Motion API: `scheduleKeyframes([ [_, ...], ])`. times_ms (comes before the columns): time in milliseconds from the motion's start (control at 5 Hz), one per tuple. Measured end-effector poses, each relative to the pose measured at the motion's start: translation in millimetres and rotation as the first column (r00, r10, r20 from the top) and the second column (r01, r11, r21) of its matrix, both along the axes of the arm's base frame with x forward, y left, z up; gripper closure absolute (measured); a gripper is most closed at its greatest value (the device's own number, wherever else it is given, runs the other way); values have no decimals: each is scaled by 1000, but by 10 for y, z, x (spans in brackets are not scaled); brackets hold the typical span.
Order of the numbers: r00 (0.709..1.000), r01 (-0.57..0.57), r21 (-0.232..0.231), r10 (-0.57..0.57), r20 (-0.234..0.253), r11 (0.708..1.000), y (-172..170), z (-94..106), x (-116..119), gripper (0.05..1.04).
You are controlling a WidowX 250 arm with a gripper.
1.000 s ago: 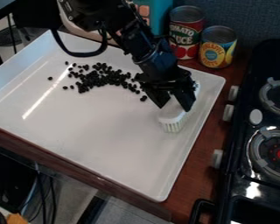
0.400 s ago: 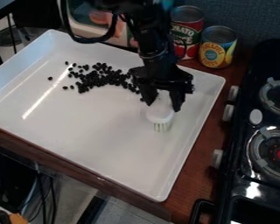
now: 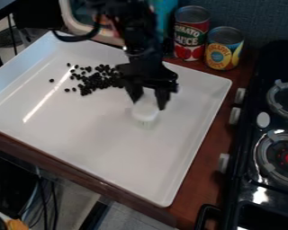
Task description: Sweep into pile
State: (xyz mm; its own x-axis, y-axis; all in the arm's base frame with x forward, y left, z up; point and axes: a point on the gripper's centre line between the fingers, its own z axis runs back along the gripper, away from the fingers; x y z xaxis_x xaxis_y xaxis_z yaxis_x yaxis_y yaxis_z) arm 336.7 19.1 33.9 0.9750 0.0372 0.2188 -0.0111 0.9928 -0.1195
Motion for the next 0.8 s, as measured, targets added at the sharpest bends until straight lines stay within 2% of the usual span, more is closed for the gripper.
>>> scheduleKeyframes([
  [400,1000,-10,-36,11,23,999,339,108,43,363],
  [800,999,2,-32,-1,36,999,559,127,38,363],
])
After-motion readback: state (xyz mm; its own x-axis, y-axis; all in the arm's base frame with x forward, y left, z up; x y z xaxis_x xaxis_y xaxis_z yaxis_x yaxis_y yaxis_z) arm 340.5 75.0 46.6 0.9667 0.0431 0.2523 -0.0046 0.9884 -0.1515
